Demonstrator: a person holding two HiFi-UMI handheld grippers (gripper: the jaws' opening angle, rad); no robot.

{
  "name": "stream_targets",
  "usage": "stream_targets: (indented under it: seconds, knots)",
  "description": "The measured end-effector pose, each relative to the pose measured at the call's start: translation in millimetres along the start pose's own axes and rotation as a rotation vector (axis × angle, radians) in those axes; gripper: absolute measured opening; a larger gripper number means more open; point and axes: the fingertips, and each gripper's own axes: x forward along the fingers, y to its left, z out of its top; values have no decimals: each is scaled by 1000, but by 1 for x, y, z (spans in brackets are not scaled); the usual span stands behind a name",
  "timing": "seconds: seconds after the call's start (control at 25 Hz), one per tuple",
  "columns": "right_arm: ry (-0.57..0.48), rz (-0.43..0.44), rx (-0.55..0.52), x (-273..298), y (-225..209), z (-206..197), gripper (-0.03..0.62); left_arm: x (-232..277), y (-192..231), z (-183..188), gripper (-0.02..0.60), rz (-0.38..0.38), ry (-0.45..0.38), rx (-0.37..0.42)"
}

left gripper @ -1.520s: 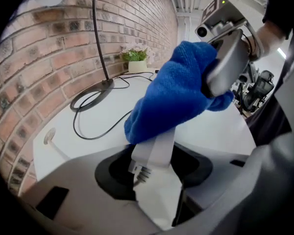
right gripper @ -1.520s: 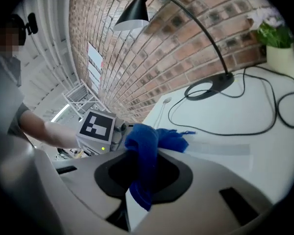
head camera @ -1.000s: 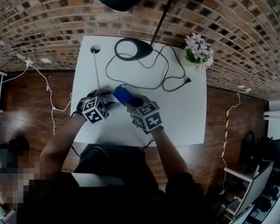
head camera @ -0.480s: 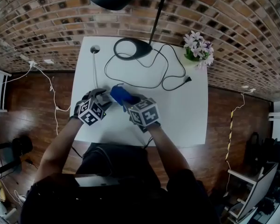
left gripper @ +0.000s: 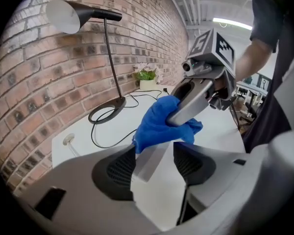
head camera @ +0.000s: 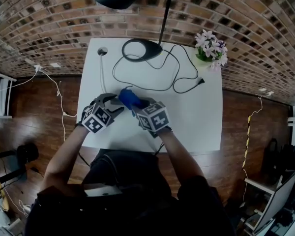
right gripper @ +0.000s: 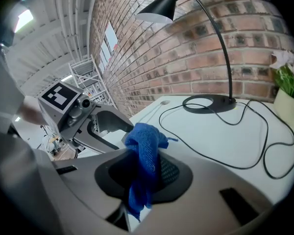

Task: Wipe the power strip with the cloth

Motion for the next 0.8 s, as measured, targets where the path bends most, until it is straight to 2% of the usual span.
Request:
stream_targets:
  seconds: [0.08, 0.2, 0.4, 0.44, 0.52, 0.68, 0.8]
  knots:
    - [0, 0, -18, 0, 3, -2, 66, -1, 1, 4, 251, 2, -13, -18]
    - [3, 3, -40, -2, 8, -7, 66, -4, 3, 2, 184, 3, -6, -20]
    - [39, 14, -44, -1, 18, -24, 66, -5, -1, -8, 138, -16, 32, -15]
    - [62, 10, -52, 1, 20, -32, 66, -4, -3, -13, 120, -24, 44, -15]
    - [95, -2, -58, 4, 20, -48, 66, -2, -9, -23, 44, -34, 62, -18]
    - [89, -12, 5, 4, 17, -57, 66, 1, -9, -40, 31, -16, 70, -44]
    - [103, -17, 8, 4, 17, -59, 66, -2, -9, -32, 31, -20, 36, -48]
